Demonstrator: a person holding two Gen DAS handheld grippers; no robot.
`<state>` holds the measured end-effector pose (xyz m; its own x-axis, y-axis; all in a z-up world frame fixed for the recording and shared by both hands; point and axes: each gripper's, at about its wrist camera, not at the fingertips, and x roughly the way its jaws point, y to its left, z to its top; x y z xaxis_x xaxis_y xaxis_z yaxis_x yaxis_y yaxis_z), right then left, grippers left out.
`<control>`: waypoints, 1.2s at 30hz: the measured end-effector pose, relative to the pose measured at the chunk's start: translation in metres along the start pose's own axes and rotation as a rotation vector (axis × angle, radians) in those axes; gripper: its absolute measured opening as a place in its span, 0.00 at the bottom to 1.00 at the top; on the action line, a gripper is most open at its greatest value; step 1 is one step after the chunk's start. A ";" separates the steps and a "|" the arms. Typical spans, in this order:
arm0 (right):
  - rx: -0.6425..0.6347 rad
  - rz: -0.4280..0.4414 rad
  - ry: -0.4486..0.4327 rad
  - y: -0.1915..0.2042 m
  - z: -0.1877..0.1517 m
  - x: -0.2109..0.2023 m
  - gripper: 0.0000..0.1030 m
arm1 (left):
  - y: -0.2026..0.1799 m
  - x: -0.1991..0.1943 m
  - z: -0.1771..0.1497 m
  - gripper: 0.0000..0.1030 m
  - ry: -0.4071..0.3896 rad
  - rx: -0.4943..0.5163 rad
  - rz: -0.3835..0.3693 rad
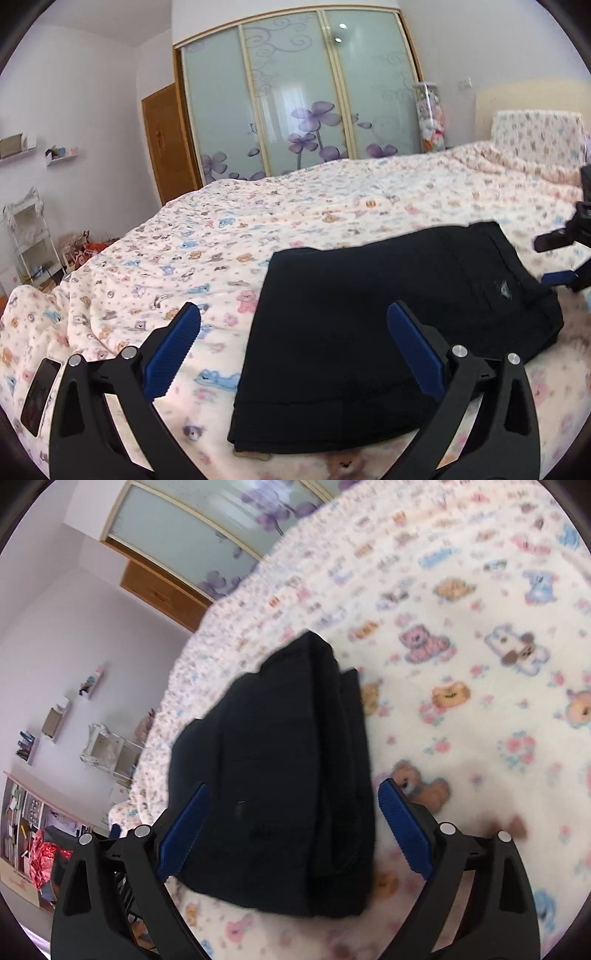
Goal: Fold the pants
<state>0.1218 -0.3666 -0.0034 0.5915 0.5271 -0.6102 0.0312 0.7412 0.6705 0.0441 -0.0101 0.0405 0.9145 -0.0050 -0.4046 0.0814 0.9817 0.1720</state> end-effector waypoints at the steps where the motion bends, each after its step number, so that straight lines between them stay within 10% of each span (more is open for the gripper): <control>1: 0.001 -0.009 0.010 -0.001 0.001 0.006 0.91 | 0.001 0.002 -0.001 0.98 0.011 0.008 -0.004; 12: -0.132 -0.068 0.090 0.008 0.003 0.035 0.99 | -0.013 0.016 -0.011 0.98 0.063 0.051 0.005; 21: -0.123 0.169 0.060 0.012 0.004 0.022 0.97 | -0.020 0.022 -0.014 0.98 0.090 0.082 0.022; 29: -0.114 0.059 0.076 0.007 0.003 0.037 0.91 | -0.006 0.024 -0.013 0.98 0.092 0.006 0.005; 36: -0.050 0.180 0.031 -0.004 0.005 0.021 0.54 | 0.019 0.030 -0.012 0.98 0.123 -0.137 -0.013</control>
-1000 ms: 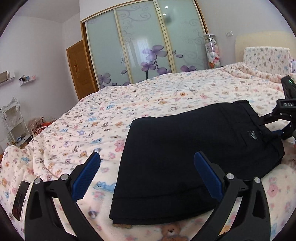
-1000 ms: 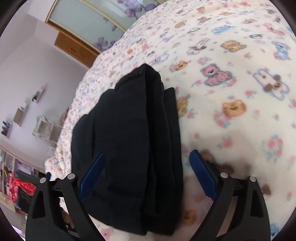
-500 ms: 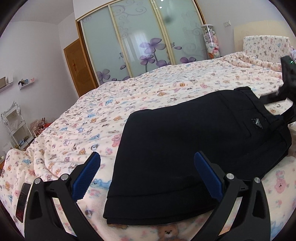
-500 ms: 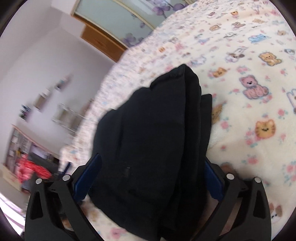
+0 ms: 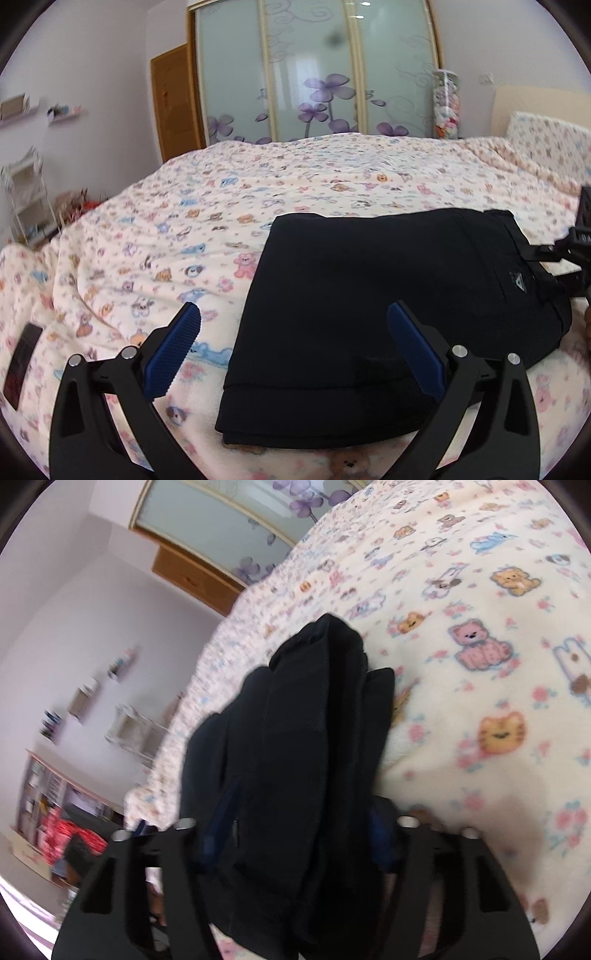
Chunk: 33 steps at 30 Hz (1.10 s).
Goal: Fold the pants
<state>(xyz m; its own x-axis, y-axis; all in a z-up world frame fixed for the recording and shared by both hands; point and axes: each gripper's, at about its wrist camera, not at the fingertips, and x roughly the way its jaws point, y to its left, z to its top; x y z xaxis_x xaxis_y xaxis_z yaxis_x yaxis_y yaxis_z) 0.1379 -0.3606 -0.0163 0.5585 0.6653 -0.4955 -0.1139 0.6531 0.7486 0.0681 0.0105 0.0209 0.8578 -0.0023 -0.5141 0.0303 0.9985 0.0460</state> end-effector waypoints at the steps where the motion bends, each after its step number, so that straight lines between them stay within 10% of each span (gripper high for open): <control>1: 0.004 0.013 -0.004 0.000 0.000 -0.002 0.51 | 0.002 -0.001 0.000 0.98 0.000 -0.014 -0.003; 14: -0.400 -0.371 -0.030 0.075 -0.026 0.006 0.50 | 0.040 0.001 0.003 0.98 0.021 -0.197 -0.021; 18: -0.559 -0.356 -0.060 0.102 -0.047 -0.001 0.50 | 0.046 0.000 0.003 0.98 0.017 -0.229 -0.025; 33: 0.074 -0.075 0.063 -0.007 -0.011 0.005 0.59 | 0.090 0.005 0.012 0.98 0.055 -0.400 -0.207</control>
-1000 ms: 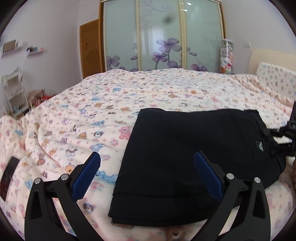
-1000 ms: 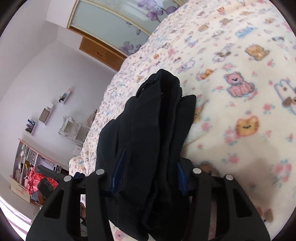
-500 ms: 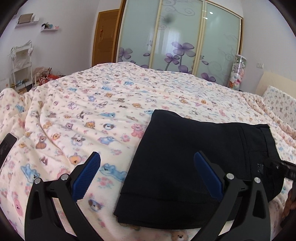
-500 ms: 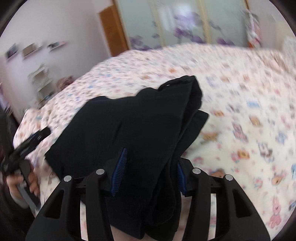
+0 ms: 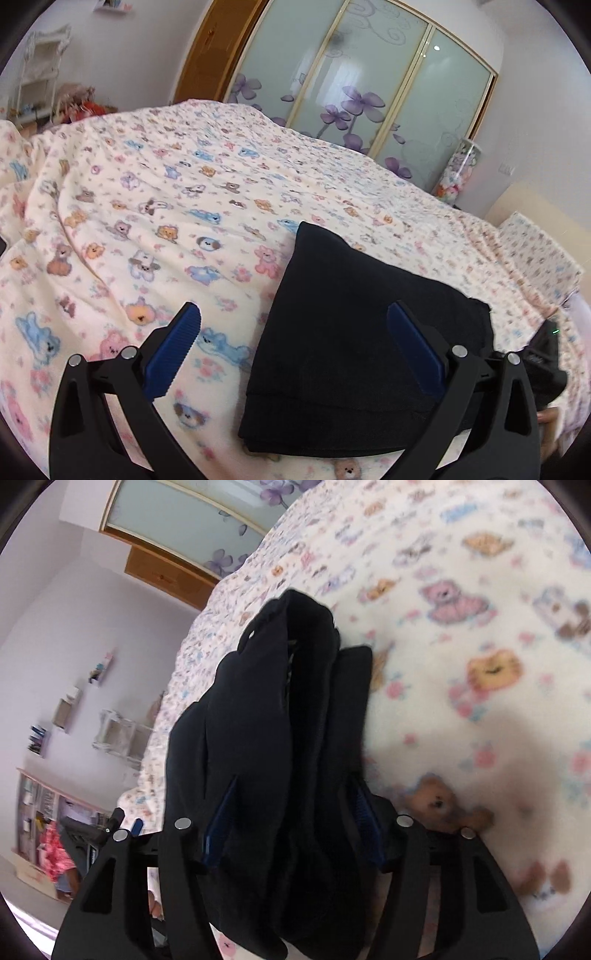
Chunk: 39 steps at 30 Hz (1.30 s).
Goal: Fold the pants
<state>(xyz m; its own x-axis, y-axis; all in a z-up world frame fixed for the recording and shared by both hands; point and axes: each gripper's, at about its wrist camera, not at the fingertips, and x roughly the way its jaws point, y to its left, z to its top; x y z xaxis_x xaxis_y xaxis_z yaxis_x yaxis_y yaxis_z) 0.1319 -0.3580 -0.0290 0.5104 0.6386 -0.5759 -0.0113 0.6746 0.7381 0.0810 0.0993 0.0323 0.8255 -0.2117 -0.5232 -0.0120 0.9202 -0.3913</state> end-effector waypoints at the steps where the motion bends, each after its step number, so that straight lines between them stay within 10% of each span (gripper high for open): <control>1: -0.019 0.020 0.002 0.002 0.000 0.002 0.48 | 0.003 0.001 0.005 0.98 0.009 -0.001 -0.006; 16: -0.078 0.107 -0.001 0.019 -0.002 -0.003 0.36 | 0.026 0.101 0.052 0.98 0.529 -0.157 -0.307; 24: -0.072 0.110 0.003 0.017 -0.002 -0.002 0.36 | 0.028 0.155 0.035 0.96 0.701 -0.238 -0.301; 32: -0.055 0.107 0.005 0.013 -0.003 0.000 0.36 | 0.013 0.146 0.033 0.65 0.664 -0.210 -0.344; 39: -0.067 0.124 -0.037 0.020 -0.007 -0.006 0.34 | 0.019 0.131 0.031 0.16 0.588 -0.200 -0.287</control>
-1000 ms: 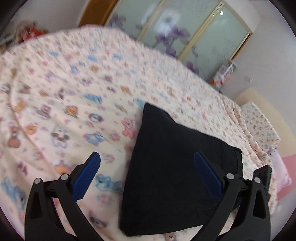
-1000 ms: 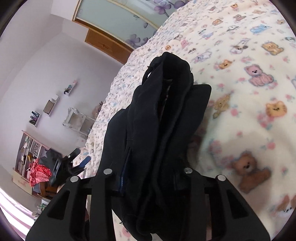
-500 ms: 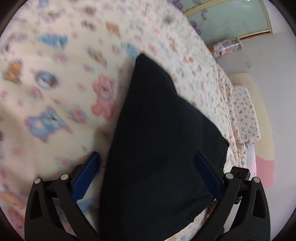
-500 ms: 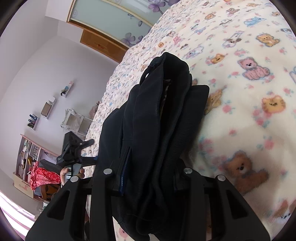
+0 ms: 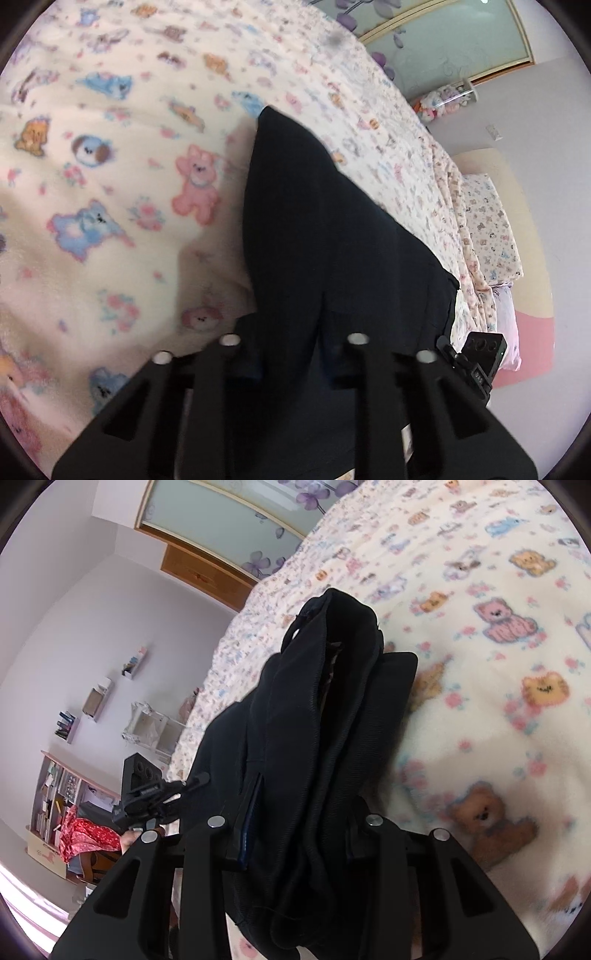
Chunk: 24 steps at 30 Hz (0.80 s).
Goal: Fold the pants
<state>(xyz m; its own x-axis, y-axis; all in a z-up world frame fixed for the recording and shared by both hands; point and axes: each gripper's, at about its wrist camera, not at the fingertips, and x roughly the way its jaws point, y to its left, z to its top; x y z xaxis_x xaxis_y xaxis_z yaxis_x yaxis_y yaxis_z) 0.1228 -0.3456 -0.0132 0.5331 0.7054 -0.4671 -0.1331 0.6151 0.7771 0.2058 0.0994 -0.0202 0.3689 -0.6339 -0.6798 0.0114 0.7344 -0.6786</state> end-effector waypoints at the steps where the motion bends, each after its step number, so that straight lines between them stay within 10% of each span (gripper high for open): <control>1: 0.004 0.014 -0.009 0.001 0.001 -0.001 0.33 | -0.008 -0.004 -0.001 0.14 -0.018 0.031 0.019; 14: 0.008 0.147 -0.202 0.012 0.041 -0.022 0.31 | -0.100 -0.023 0.010 0.12 -0.210 0.229 -0.007; 24: 0.041 0.077 -0.309 -0.027 0.086 -0.020 0.31 | -0.128 0.041 0.048 0.12 -0.271 0.285 0.019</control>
<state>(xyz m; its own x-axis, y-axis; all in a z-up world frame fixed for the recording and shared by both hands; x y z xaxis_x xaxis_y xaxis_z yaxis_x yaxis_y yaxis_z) 0.1873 -0.4068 0.0114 0.7520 0.6052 -0.2612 -0.1526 0.5453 0.8242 0.2638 -0.0088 0.0517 0.6033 -0.5603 -0.5676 0.2457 0.8076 -0.5360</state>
